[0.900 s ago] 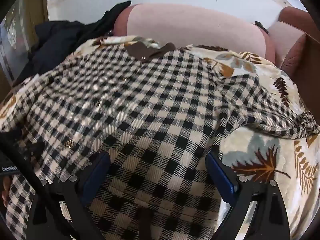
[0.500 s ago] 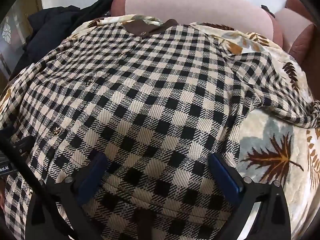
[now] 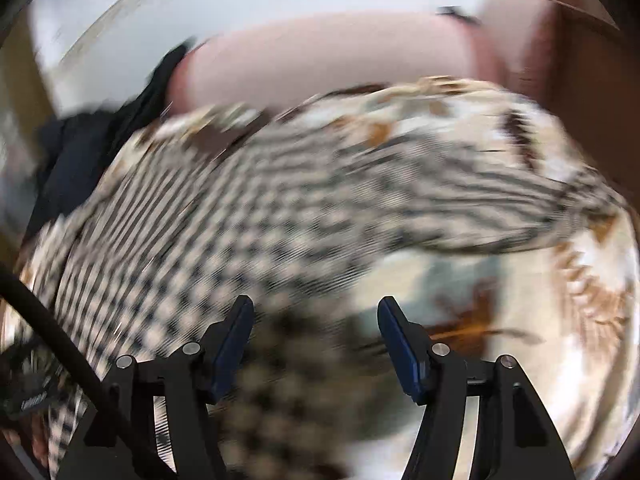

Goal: Fold large clothes

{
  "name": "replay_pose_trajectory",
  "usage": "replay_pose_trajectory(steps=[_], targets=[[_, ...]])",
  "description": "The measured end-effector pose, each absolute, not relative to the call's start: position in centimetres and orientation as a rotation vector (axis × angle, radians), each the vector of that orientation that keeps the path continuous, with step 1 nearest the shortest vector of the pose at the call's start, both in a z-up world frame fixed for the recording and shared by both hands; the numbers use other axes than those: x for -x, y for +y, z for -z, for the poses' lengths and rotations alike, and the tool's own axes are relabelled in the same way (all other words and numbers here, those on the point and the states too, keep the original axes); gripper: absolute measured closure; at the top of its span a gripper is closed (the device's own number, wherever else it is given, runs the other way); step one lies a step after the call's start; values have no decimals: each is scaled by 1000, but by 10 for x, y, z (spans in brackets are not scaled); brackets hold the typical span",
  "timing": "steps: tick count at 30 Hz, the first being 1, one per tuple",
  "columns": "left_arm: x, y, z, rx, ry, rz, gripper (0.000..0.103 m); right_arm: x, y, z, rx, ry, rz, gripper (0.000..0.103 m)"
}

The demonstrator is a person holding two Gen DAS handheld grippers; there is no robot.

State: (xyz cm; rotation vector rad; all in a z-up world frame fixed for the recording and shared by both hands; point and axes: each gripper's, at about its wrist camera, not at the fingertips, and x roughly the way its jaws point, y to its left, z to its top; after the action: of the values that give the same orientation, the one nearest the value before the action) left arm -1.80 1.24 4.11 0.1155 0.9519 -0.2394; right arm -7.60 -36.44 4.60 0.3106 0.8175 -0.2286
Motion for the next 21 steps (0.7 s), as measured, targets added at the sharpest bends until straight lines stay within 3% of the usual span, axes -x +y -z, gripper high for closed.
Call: replay_pose_trajectory(steps=[8, 18, 20, 21], targets=[[19, 19, -52, -95, 901, 243, 16, 84, -473, -60, -428, 744, 579, 34], [23, 16, -29, -99, 927, 257, 16, 77, -642, -50, -671, 663, 810, 34], [20, 13, -24, -110, 939, 250, 16, 69, -646, -45, -652, 707, 836, 55], [19, 12, -22, -111, 943, 248, 16, 67, -647, -42, -647, 729, 826, 85]])
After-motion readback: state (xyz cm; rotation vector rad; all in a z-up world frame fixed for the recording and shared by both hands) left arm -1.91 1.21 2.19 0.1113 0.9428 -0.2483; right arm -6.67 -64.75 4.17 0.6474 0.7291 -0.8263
